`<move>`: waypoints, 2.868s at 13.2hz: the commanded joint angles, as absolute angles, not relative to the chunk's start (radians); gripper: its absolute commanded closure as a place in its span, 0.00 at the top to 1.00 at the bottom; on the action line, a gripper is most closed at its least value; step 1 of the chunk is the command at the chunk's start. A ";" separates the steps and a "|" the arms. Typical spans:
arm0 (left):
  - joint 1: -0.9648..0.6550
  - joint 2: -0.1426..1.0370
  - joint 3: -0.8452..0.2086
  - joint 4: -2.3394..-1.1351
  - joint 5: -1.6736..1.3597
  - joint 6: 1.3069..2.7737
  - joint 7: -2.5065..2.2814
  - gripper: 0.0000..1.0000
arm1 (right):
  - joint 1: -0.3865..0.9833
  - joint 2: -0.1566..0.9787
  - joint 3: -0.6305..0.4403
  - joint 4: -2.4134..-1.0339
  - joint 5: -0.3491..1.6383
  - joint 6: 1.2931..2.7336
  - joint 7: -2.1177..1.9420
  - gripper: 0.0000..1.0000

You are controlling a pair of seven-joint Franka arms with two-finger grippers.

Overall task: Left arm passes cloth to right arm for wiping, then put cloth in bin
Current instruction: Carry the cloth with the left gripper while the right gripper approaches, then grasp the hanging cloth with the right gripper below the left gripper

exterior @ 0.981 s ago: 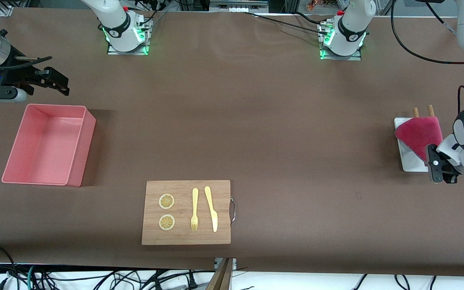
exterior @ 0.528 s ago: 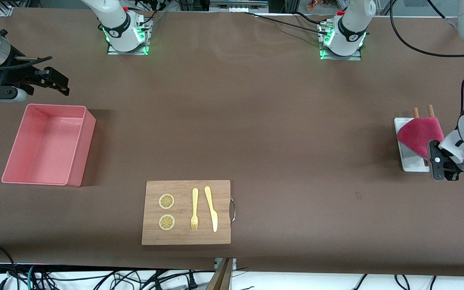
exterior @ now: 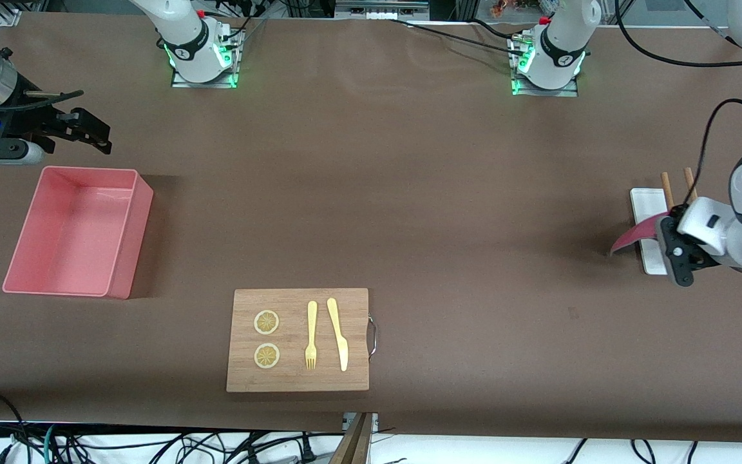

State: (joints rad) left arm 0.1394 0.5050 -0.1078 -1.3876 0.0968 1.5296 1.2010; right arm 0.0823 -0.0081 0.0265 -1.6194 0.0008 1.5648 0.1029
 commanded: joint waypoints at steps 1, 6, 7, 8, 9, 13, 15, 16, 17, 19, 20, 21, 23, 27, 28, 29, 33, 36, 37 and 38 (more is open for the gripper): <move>0.141 0.489 -0.178 -1.378 0.023 1.464 0.943 0.00 | 0.097 0.023 0.032 -1.582 0.032 1.559 0.089 1.00; 0.132 0.483 -0.299 -1.332 -0.145 1.463 0.382 0.00 | 0.141 0.097 0.046 -1.585 0.106 1.523 -0.076 1.00; 0.124 0.483 -0.319 -1.331 -0.191 1.465 0.253 0.00 | 0.143 0.104 0.046 -1.586 0.115 1.532 -0.194 1.00; 0.118 0.483 -0.327 -1.330 -0.240 1.466 0.130 0.00 | 0.144 0.103 0.043 -1.604 0.176 1.548 -0.298 1.00; 0.103 0.483 -0.327 -1.330 -0.283 1.471 0.023 0.00 | 0.141 0.103 0.044 -1.644 0.236 1.574 -0.375 1.00; -0.012 0.497 -0.324 -1.253 -0.328 1.517 -0.417 0.00 | 0.130 0.121 0.044 -1.779 0.482 1.696 -0.782 1.00; -0.055 0.502 -0.325 -1.253 -0.350 1.607 -0.623 0.00 | 0.132 0.146 0.046 -1.844 0.616 1.758 -0.900 1.00; -0.066 0.503 -0.324 -1.253 -0.380 1.647 -0.705 0.00 | 0.133 0.169 0.054 -1.870 0.688 1.782 -0.973 1.00; -0.074 0.505 -0.324 -1.258 -0.403 1.681 -0.774 0.00 | 0.133 0.198 0.084 -1.890 0.772 1.811 -1.053 1.00; -0.116 0.520 -0.324 -1.255 -0.426 1.747 -0.907 0.00 | 0.135 0.236 0.165 -1.913 0.906 1.953 -1.185 1.00; -0.144 0.534 -0.324 -1.258 -0.428 1.797 -0.960 0.00 | 0.138 0.256 0.213 -1.913 0.951 2.041 -1.231 0.99; -0.181 0.547 -0.322 -1.259 -0.425 1.849 -1.026 0.00 | 0.143 0.276 0.254 -1.913 0.998 2.122 -1.268 1.00; -0.244 0.571 -0.319 -1.261 -0.414 1.931 -1.161 0.00 | 0.162 0.310 0.310 -1.908 1.101 2.248 -1.354 1.00; -0.278 0.574 -0.321 -1.253 -0.419 1.950 -1.308 0.00 | 0.265 0.368 0.324 -1.905 1.299 2.448 -1.524 1.00; -0.294 0.575 -0.316 -1.249 -0.416 1.951 -1.375 0.00 | 0.285 0.380 0.324 -1.904 1.349 2.483 -1.584 1.00; -0.295 0.575 -0.316 -1.249 -0.419 1.965 -1.418 0.00 | 0.301 0.400 0.324 -1.904 1.397 2.512 -1.673 1.00; -0.293 0.577 -0.316 -1.246 -0.425 1.985 -1.494 0.00 | 0.308 0.454 0.324 -1.904 1.644 2.520 -2.013 1.00; -0.290 0.577 -0.316 -1.244 -0.425 1.985 -1.489 0.00 | 0.334 0.503 0.322 -1.893 1.773 2.519 -2.135 1.00; -0.288 0.577 -0.316 -1.244 -0.425 1.985 -1.493 0.00 | 0.354 0.512 0.321 -1.891 1.802 2.519 -2.140 1.00; -0.288 0.577 -0.316 -1.244 -0.425 1.983 -1.497 0.00 | 0.365 0.520 0.319 -1.879 1.824 2.520 -2.140 1.00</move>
